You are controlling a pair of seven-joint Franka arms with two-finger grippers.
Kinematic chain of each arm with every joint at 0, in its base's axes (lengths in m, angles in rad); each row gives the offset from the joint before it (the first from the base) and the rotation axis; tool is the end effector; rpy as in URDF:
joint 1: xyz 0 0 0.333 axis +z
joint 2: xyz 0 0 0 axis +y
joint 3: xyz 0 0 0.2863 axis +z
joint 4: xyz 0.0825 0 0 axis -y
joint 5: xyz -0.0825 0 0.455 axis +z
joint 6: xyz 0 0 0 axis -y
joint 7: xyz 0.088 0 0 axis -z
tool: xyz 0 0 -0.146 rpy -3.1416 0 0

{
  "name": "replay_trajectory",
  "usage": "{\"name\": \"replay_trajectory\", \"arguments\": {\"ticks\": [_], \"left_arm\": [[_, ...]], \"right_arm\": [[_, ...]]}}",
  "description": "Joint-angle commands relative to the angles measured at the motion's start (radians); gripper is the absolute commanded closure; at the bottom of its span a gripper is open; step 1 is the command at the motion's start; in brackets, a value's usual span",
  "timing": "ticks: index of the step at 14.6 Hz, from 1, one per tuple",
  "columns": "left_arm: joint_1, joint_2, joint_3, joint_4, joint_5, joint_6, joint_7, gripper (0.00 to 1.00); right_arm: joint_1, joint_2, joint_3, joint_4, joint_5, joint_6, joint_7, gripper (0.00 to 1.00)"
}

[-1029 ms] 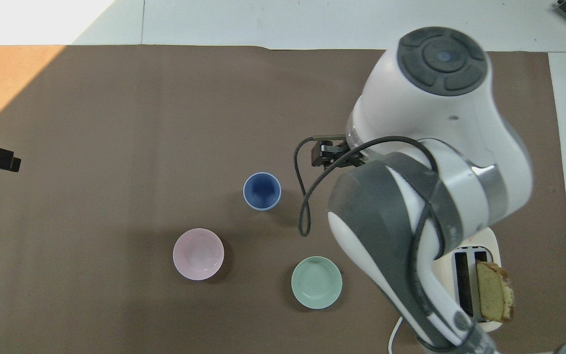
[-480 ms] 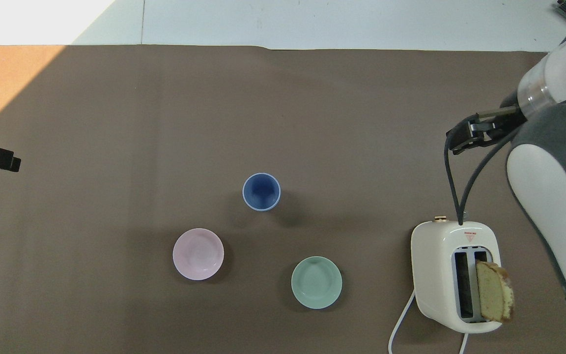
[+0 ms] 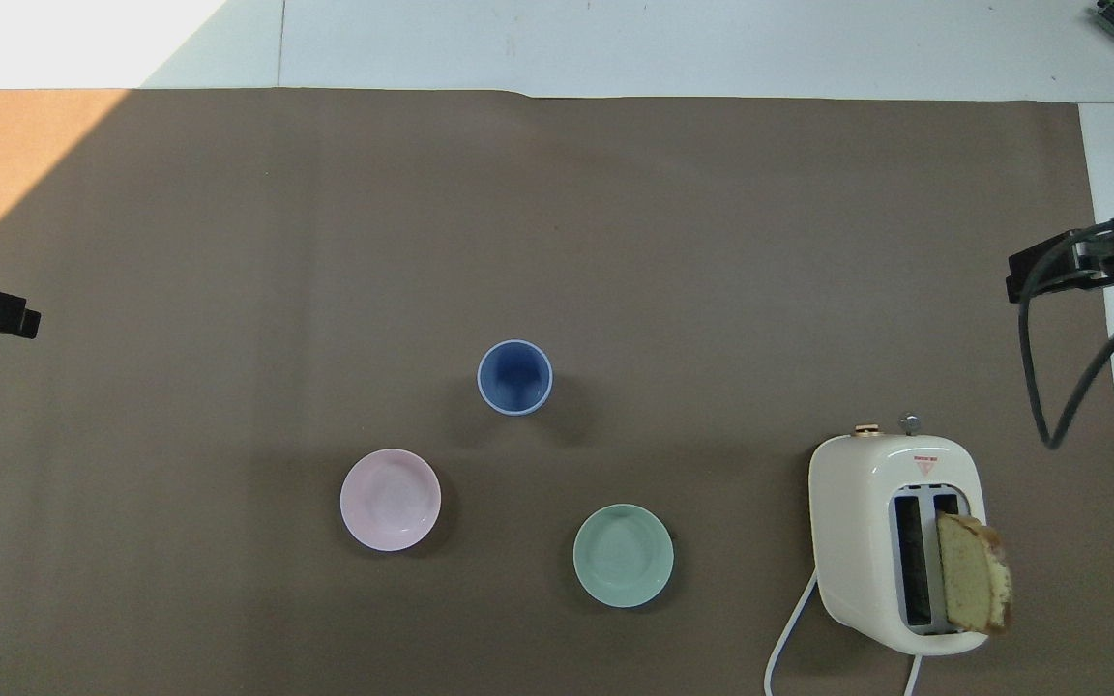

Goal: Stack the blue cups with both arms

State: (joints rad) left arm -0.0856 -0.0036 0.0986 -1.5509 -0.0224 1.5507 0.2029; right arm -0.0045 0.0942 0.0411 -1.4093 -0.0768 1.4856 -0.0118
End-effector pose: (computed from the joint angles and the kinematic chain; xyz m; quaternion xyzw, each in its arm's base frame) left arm 0.6229 0.0049 0.5671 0.9954 -0.0950 0.0029 0.0111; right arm 0.6428 0.0107 0.5761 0.9991 0.0212 -0.0085 0.0365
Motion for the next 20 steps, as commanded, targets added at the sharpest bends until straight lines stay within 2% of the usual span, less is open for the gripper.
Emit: {"name": "replay_trajectory", "arguments": {"ticks": [1,7,20], "left_arm": [[0.01,-0.009,-0.008,0.006,0.013,-0.018,0.015,0.0],[0.01,-0.009,-0.008,0.006,0.013,-0.02,0.015,0.0],[0.009,-0.009,-0.008,0.006,0.013,-0.014,0.012,0.0]], "right_arm": [[-0.002,-0.08,0.009,-0.138,0.041,0.082,-0.004,0.0],[-0.052,-0.065,0.008,-0.145,0.09,0.093,0.0,0.0],[-0.054,-0.065,0.008,-0.145,0.095,0.101,-0.004,0.0]]}}
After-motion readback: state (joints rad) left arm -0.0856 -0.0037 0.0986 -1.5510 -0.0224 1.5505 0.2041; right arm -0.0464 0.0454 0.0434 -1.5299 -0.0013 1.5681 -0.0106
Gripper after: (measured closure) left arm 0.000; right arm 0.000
